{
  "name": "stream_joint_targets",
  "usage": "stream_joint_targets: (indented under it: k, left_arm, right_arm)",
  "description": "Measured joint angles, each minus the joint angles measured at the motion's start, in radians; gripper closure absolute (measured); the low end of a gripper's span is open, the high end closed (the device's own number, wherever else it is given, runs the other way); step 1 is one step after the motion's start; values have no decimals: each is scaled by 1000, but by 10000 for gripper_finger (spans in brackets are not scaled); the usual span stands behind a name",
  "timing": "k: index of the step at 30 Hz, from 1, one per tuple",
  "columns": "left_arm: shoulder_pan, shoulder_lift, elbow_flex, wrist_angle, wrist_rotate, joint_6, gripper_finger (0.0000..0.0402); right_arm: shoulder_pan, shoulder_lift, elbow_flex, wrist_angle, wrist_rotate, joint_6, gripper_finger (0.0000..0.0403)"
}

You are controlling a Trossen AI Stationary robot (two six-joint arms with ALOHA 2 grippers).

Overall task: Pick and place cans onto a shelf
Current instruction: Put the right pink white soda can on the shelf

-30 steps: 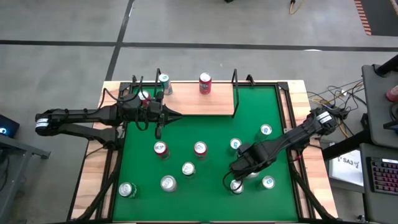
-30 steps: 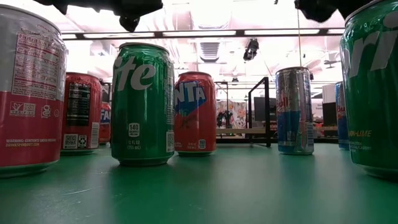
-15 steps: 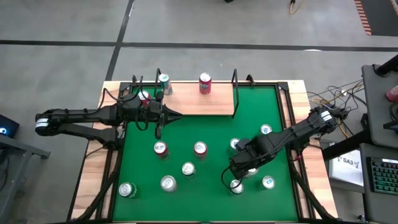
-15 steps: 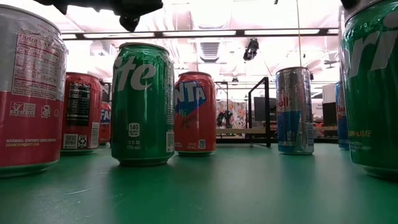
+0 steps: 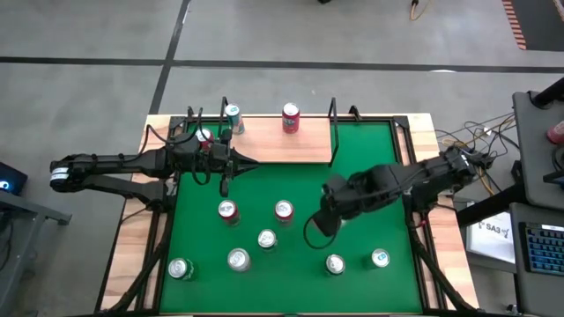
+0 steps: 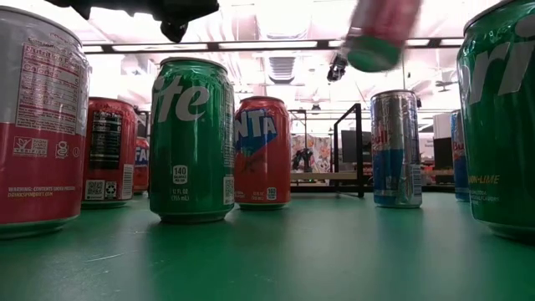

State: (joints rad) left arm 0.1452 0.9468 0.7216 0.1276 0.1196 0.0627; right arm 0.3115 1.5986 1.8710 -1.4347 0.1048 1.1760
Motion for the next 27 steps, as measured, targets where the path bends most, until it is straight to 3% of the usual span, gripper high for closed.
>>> stream_joint_targets:
  k: [7,17,27]
  left_arm:
    - [0,0,0,0,0,2,365]
    - [0,0,0,3,-1,3,365]
    - [0,0,0,3,-6,18,365]
  right_arm:
    - [-132,33,118,13,107,-281,122]
    - [-398,122,181,160,72,-658,122]
    - [-574,269,232,131,15,-833,122]
